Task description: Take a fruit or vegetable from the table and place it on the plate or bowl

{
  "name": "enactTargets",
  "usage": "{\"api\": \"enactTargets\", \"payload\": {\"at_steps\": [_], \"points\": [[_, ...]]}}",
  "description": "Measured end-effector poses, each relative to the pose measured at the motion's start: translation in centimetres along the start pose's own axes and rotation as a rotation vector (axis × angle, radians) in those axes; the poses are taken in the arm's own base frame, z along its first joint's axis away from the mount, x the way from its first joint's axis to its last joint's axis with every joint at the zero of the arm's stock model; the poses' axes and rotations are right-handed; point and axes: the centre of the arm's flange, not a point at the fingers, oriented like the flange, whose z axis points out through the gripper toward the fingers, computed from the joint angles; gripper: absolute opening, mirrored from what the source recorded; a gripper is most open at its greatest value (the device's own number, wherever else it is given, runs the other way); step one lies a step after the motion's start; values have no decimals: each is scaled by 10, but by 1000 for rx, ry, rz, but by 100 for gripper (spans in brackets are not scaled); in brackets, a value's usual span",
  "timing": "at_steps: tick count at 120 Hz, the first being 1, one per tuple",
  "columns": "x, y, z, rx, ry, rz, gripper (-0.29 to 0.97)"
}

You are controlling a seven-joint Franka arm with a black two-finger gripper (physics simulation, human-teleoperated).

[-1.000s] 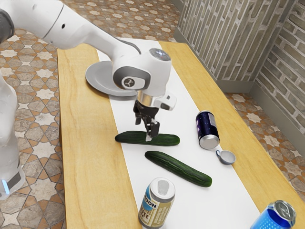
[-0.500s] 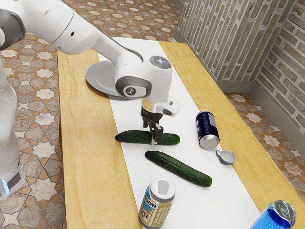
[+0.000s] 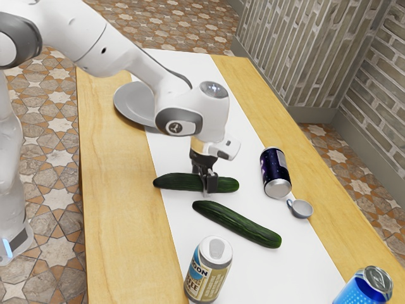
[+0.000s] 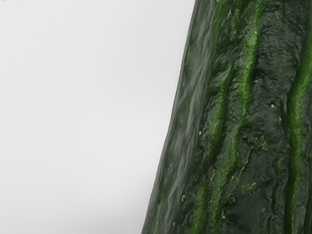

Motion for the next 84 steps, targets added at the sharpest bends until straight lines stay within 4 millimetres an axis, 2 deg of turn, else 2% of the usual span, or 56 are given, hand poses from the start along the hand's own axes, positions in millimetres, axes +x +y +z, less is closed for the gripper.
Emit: {"api": "enactTargets", "payload": {"at_steps": [53, 84], "points": [[3, -2, -7, 12, 30, -30, 20], [3, -1, -24, -3, 62, -30, 22]]}}
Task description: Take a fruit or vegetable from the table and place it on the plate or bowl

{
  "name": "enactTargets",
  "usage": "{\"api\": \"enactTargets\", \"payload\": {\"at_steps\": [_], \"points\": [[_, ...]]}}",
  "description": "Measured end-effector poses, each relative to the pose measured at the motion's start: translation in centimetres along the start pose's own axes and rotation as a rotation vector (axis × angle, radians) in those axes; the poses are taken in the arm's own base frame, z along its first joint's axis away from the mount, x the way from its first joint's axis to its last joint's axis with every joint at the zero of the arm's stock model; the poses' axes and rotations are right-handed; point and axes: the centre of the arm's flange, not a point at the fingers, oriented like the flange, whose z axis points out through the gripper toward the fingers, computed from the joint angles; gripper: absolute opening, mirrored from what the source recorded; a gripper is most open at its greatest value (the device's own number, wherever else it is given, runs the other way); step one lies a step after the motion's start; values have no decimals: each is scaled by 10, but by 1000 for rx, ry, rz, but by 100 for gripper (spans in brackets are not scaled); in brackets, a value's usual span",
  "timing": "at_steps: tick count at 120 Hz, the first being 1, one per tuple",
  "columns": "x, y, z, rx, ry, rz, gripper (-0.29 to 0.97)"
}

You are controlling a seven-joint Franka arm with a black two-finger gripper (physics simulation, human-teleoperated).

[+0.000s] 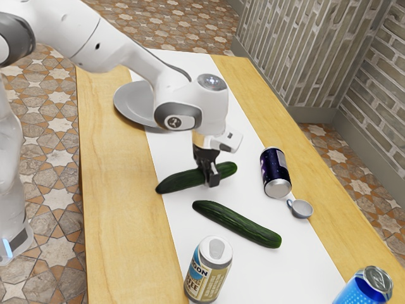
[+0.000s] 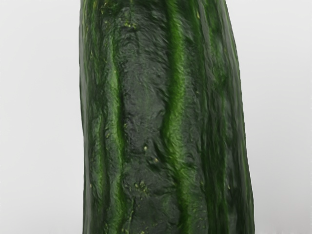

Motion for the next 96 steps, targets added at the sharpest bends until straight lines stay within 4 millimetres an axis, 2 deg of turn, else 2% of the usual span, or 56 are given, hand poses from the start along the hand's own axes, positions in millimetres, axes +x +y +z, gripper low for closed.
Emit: {"api": "enactTargets", "payload": {"at_steps": [8, 15, 24, 29, 33, 43, 58, 65, 76, 83, 96], "points": [[2, -2, -11, -2, 21, 0, 21], [16, -7, -39, 3, 75, -2, 20], [38, -24, -78, 15, 130, -30, 19], [48, -47, -96, 25, 144, -72, 19], [55, -73, -108, 35, 149, -119, 19], [61, -136, -131, 63, 139, -234, 18], [47, -231, -129, 88, 71, -420, 18], [39, -262, -124, 93, 40, -479, 18], [27, -302, -114, 98, 0, -553, 18], [19, -321, -112, 98, -16, -587, 18], [12, -336, -107, 95, -38, -608, 18]]}}
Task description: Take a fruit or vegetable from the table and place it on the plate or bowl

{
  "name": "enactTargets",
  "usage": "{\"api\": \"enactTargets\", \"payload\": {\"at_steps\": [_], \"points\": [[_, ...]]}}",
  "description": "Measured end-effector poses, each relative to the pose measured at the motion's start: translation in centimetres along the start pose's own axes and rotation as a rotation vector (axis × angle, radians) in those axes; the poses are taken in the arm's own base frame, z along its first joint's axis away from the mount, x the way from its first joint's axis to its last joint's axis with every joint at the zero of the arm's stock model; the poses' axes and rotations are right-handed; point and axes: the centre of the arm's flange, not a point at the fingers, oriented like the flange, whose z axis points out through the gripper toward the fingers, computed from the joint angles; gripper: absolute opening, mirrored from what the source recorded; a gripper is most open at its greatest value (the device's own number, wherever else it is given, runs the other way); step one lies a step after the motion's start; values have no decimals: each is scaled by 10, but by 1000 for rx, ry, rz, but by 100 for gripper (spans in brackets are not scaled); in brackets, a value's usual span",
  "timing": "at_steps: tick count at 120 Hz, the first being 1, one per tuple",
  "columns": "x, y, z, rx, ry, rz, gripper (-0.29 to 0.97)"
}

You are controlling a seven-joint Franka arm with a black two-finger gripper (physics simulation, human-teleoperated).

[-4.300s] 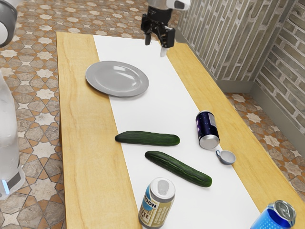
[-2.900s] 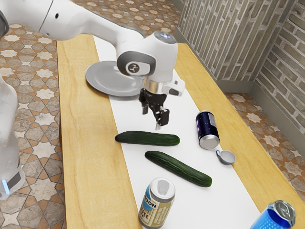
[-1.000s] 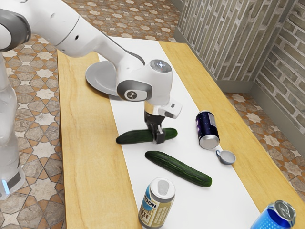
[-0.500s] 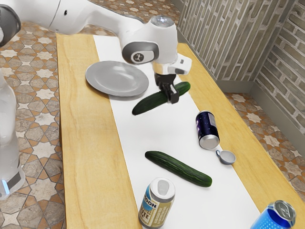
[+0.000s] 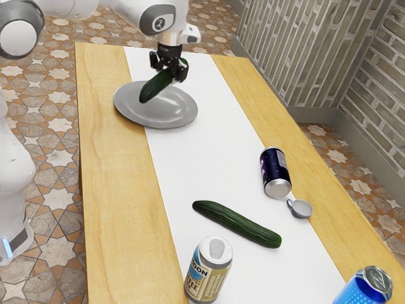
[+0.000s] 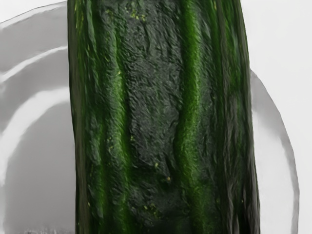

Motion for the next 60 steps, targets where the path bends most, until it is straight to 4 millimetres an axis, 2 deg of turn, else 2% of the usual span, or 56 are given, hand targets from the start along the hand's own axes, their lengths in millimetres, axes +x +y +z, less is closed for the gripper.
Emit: {"api": "enactTargets", "payload": {"at_steps": [24, 33, 42, 49, 54, 60], "points": [[4, -24, 7, -2, -23, -27, 18], [4, -28, 8, -4, -26, -29, 37], [6, -29, 2, -7, -12, -25, 50], [8, -25, -10, -16, 15, -18, 56], [6, -15, -23, -43, 35, -18, 59], [-5, 18, -36, -87, 35, -23, 62]]}}
